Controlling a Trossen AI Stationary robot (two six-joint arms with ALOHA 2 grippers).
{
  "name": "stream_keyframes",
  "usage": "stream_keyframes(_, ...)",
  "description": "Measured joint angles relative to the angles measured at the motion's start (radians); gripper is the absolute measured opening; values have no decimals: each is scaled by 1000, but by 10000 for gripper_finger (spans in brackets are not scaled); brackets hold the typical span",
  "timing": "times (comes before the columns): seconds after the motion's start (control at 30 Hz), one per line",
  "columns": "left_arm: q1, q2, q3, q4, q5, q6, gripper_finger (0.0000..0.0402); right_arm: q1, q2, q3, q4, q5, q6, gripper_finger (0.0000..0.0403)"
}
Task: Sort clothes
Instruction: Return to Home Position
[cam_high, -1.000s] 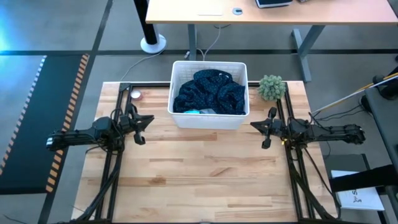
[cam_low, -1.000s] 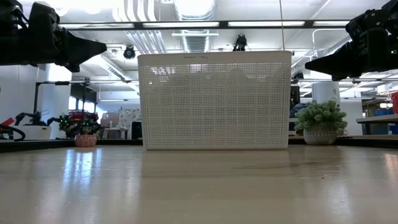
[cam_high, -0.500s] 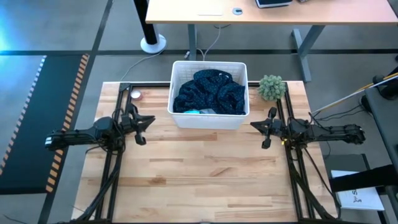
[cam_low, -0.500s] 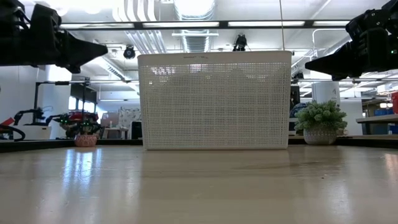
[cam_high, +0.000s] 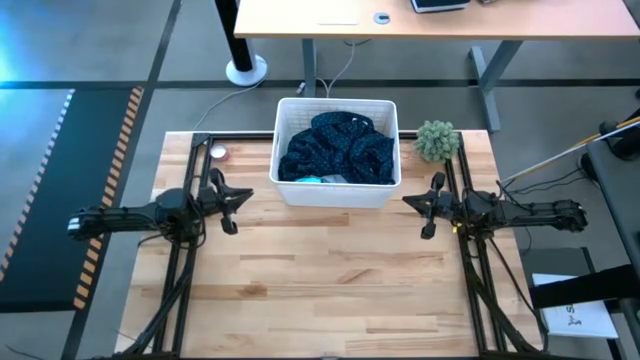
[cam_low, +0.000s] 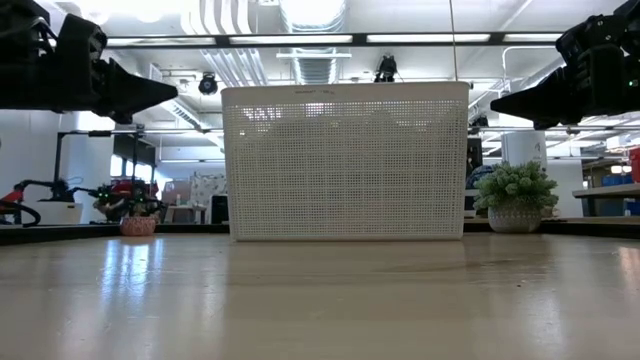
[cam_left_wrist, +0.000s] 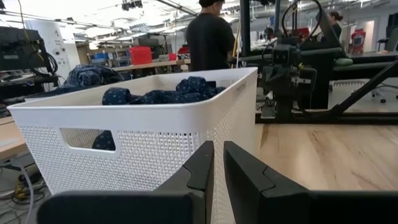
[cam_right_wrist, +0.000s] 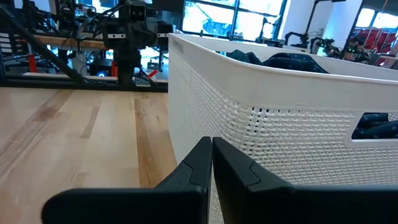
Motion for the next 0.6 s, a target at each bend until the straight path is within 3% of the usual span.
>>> stream_keyframes(0.6, 0, 108, 0, 0, 0, 0, 26, 0, 0, 0, 0, 0, 0, 0)
